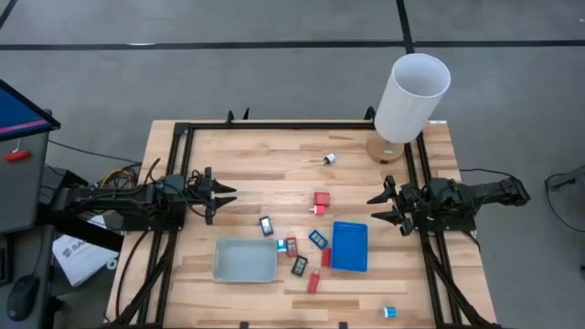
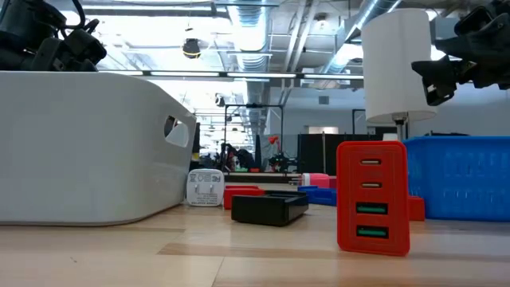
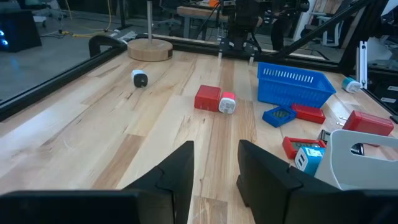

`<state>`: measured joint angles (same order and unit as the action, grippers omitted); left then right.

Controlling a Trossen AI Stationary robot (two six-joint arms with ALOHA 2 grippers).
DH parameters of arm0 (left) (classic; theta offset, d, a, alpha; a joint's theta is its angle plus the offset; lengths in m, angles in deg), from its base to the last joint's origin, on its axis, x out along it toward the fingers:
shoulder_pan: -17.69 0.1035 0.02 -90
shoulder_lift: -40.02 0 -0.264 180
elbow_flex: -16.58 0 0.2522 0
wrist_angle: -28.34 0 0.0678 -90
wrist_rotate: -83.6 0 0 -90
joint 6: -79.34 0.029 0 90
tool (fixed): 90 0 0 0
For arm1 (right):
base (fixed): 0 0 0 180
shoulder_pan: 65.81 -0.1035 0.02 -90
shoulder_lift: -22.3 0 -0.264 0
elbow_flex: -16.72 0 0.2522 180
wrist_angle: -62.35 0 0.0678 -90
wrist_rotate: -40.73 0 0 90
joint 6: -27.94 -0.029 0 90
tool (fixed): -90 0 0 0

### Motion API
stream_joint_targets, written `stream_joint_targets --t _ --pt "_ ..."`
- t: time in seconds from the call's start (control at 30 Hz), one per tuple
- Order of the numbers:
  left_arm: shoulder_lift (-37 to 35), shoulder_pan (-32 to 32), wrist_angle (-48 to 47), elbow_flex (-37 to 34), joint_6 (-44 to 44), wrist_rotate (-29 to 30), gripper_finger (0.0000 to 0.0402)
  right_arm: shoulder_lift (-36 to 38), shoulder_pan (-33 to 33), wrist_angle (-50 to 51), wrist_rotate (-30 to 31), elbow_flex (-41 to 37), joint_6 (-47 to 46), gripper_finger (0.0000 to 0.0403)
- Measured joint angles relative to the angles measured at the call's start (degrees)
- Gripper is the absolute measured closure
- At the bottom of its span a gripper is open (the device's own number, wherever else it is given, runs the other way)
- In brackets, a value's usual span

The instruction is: Pick & Place Office items

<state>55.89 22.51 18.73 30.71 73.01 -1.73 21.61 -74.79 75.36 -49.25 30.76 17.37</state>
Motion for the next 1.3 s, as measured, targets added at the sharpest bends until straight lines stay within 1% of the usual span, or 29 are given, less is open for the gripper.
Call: stream_joint_targets --t 0.27,0.4,0.57,0.7,0.77,0.9,1.07,1.17,1.23,1.3 --pt "0.0 0.0 0.5 0.0 0.0 0.0 0.028 0.0 0.0 0.0 0.0 0.0 0.0 0.021" --pt "0.3 0.0 6.5 0.0 1.4 0.9 0.028 0.0 0.0 0.0 0.0 0.0 0.0 0.021" --pt "0.4 0.0 10.8 0.0 -8.6 0.1 0.028 0.0 0.0 0.0 0.0 0.0 0.0 0.021" --pt "0.4 0.0 11.8 0.0 -13.7 -0.8 0.028 0.0 0.0 0.0 0.0 0.0 0.0 0.021" --pt "0.4 0.0 10.6 0.0 -16.6 -2.5 0.028 0.0 0.0 0.0 0.0 0.0 0.0 0.021" --pt "1.0 0.0 9.9 0.0 -28.8 -6.4 0.028 0.0 0.0 0.0 0.0 0.0 0.0 0.021" --pt "1.1 0.0 11.9 0.0 -34.4 -12.6 0.028 0.0 0.0 0.0 0.0 0.0 0.0 0.021" --pt "1.1 0.0 14.0 0.0 -35.1 -12.0 0.028 0.0 0.0 0.0 0.0 0.0 0.0 0.021" --pt "1.1 0.0 16.2 0.0 -36.6 -8.6 0.028 0.0 0.0 -0.1 0.7 0.0 0.0 0.021" --pt "1.1 0.0 18.6 0.0 -39.2 -4.5 0.028 0.0 0.2 -1.7 3.0 0.0 0.4 0.021"
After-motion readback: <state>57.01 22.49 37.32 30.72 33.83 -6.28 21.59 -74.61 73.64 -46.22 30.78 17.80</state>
